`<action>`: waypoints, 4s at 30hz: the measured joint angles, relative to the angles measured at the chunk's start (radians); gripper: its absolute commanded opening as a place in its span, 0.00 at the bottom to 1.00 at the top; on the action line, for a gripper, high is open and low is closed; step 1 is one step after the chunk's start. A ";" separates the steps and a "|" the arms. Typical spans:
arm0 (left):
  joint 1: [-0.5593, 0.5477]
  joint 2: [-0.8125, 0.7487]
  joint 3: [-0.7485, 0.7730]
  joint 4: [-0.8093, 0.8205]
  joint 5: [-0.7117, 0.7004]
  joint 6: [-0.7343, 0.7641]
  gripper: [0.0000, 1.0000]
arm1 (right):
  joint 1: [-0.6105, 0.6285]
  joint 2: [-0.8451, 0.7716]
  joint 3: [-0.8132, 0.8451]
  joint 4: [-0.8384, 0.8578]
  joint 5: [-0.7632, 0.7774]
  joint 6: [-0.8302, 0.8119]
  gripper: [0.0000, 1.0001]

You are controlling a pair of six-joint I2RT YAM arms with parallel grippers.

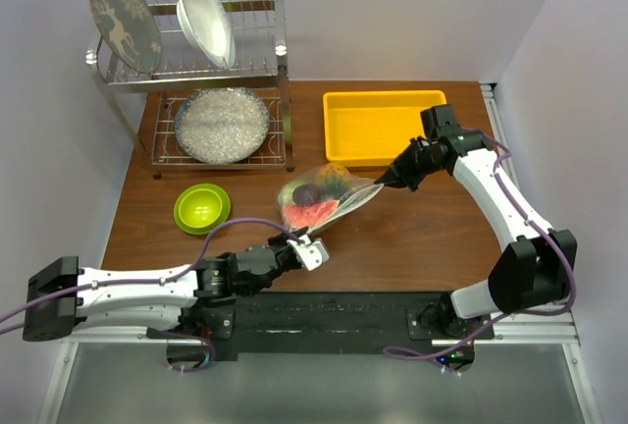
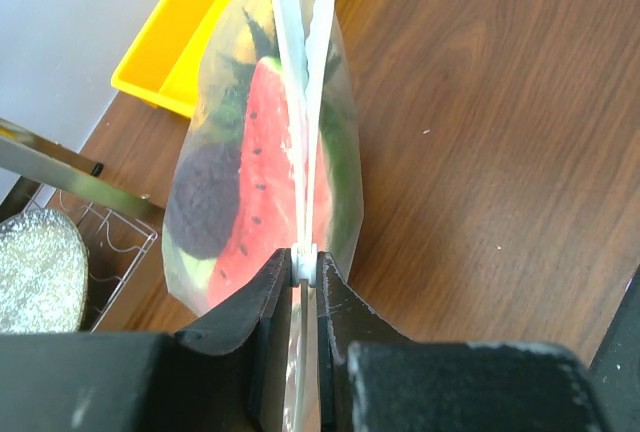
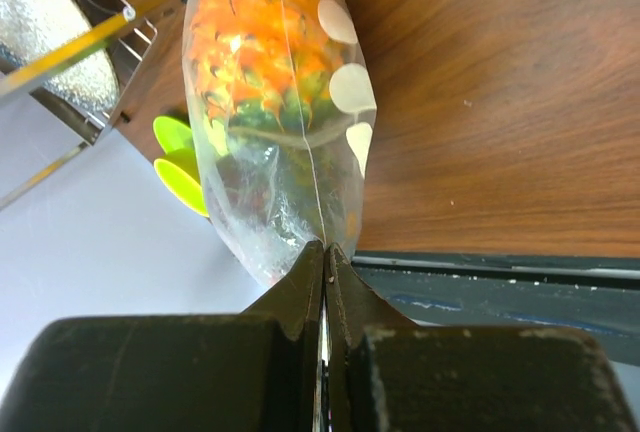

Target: Open the zip-top bag and remove the fake food

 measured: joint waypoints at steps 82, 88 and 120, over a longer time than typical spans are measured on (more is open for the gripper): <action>0.167 0.695 0.782 -0.441 0.256 -0.343 0.00 | -0.079 -0.013 -0.117 0.080 0.029 -0.102 0.00; 0.167 0.692 0.782 -0.432 0.251 -0.352 0.00 | -0.079 -0.029 -0.131 0.092 0.040 -0.117 0.00; 0.190 0.622 0.761 -0.281 0.071 -0.515 0.00 | 0.335 -0.532 -0.658 0.676 0.166 -0.460 0.46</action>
